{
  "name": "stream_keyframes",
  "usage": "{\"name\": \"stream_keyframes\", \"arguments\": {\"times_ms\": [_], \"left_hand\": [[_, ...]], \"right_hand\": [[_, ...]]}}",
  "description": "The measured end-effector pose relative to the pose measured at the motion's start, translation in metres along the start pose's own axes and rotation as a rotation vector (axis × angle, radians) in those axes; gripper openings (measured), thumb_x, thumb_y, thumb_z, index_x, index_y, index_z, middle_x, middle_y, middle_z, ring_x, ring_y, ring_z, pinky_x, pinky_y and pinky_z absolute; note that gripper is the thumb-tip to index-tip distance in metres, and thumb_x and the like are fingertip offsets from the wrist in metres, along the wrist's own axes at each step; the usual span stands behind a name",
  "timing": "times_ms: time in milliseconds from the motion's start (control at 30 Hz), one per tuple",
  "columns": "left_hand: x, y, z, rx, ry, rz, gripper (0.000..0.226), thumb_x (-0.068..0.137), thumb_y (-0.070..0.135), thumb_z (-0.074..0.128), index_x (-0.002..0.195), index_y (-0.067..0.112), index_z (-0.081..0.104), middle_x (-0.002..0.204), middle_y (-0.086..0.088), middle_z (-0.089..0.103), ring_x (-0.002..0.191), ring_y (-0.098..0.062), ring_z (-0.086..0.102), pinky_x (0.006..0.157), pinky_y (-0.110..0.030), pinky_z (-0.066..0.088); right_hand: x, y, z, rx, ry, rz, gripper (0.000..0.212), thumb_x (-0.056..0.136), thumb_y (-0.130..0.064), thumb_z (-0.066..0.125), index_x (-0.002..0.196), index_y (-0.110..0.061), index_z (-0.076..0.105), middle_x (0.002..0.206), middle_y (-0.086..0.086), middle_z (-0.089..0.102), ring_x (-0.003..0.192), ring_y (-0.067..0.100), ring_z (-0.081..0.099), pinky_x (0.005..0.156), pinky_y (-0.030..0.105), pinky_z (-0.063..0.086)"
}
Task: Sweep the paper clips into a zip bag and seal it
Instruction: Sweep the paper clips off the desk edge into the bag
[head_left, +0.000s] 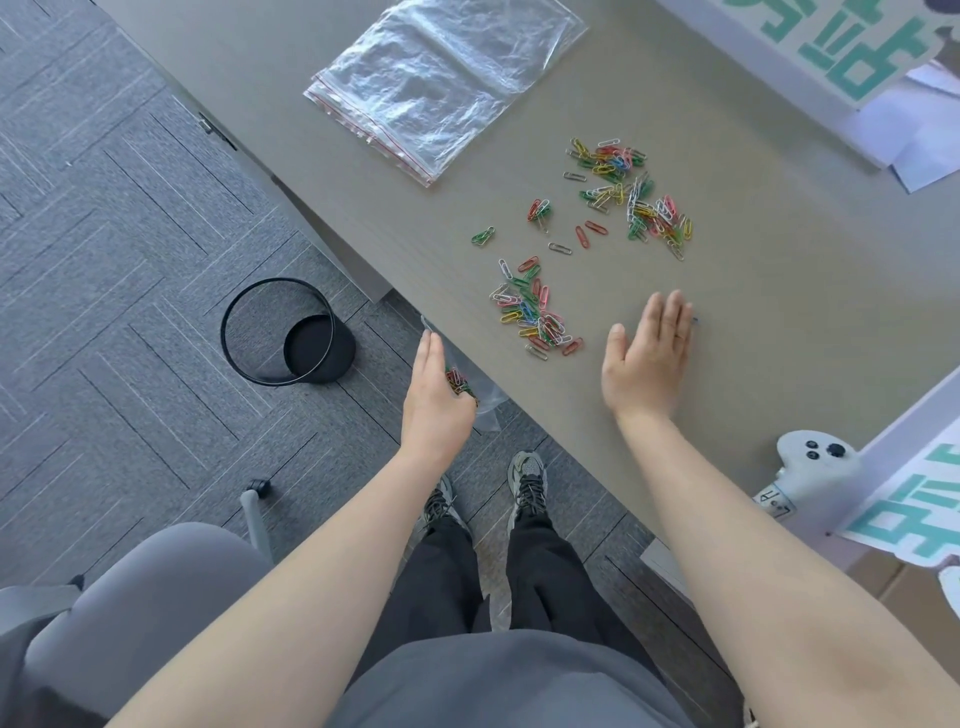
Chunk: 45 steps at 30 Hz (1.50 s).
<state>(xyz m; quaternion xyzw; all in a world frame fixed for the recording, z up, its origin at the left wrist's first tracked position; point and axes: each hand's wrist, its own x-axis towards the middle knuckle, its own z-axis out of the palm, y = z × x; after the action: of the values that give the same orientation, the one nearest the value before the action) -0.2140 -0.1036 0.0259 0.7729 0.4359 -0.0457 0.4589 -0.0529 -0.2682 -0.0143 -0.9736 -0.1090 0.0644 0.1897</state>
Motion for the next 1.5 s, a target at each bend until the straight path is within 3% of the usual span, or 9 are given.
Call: {"name": "stream_keyframes", "arguments": {"times_ms": [300,700,933,1067,1233,1333,1500], "left_hand": [[-0.002,-0.001,0.000,-0.001,-0.006,0.005,0.078,0.087,0.000,0.048,0.153,0.022,0.012,0.159,0.015,0.006,0.138,-0.002,0.022,0.086,-0.009,0.025],[0.001,-0.009,-0.002,0.015,-0.006,0.044,0.079,0.085,0.000,0.051,0.152,0.015,0.014,0.160,0.004,0.011,0.145,-0.005,0.010,0.104,-0.009,0.011],[0.003,-0.011,-0.005,-0.015,-0.025,0.062,0.072,0.091,0.011,0.052,0.152,0.015,0.015,0.160,0.004,0.011,0.145,-0.004,0.010,0.106,-0.012,0.013],[0.004,-0.009,-0.008,-0.033,-0.033,0.042,0.079,0.085,0.003,0.051,0.153,0.018,0.014,0.160,0.007,0.010,0.143,-0.004,0.014,0.096,-0.004,0.016],[0.007,-0.008,-0.008,-0.041,-0.027,0.047,0.080,0.084,0.003,0.051,0.153,0.019,0.014,0.160,0.007,0.010,0.144,-0.006,0.016,0.106,-0.017,0.022],[0.008,-0.008,-0.009,-0.036,-0.030,0.047,0.080,0.085,0.003,0.052,0.153,0.019,0.014,0.160,0.008,0.009,0.143,-0.004,0.014,0.100,-0.012,0.019],[0.010,-0.010,-0.010,-0.051,-0.033,0.062,0.078,0.085,0.001,0.051,0.152,0.017,0.015,0.160,0.007,0.011,0.143,-0.003,0.015,0.100,-0.010,0.017]], "right_hand": [[-0.028,-0.032,0.013,0.056,-0.094,-0.215,0.063,0.099,-0.036,0.029,0.149,0.000,0.020,0.158,0.018,0.014,0.148,0.029,0.007,0.121,0.040,0.003],[-0.053,-0.079,0.035,-0.007,-0.260,-0.500,0.066,0.093,-0.032,0.017,0.151,0.000,0.012,0.160,0.018,0.004,0.148,0.028,-0.001,0.120,0.036,-0.006],[-0.063,-0.104,0.039,0.144,-0.332,-0.555,0.060,0.094,-0.020,0.027,0.151,-0.003,0.016,0.160,0.013,0.008,0.148,0.021,0.000,0.121,0.037,-0.002],[-0.058,-0.095,0.029,0.311,-0.244,-0.457,0.060,0.090,-0.007,0.029,0.150,-0.003,0.022,0.159,0.012,0.017,0.148,0.021,0.007,0.121,0.038,0.008],[-0.063,-0.071,0.027,0.099,-0.218,-0.411,0.060,0.093,-0.018,0.022,0.151,-0.003,0.018,0.160,0.013,0.013,0.148,0.023,0.007,0.121,0.044,0.007],[-0.073,-0.068,0.033,-0.052,-0.237,-0.488,0.060,0.097,-0.030,0.021,0.152,-0.005,0.015,0.160,0.012,0.010,0.149,0.023,0.004,0.121,0.042,0.002],[-0.081,-0.073,0.039,-0.171,-0.259,-0.539,0.061,0.098,-0.033,0.019,0.152,-0.006,0.009,0.161,0.010,0.007,0.149,0.022,0.001,0.120,0.043,0.002]]}}
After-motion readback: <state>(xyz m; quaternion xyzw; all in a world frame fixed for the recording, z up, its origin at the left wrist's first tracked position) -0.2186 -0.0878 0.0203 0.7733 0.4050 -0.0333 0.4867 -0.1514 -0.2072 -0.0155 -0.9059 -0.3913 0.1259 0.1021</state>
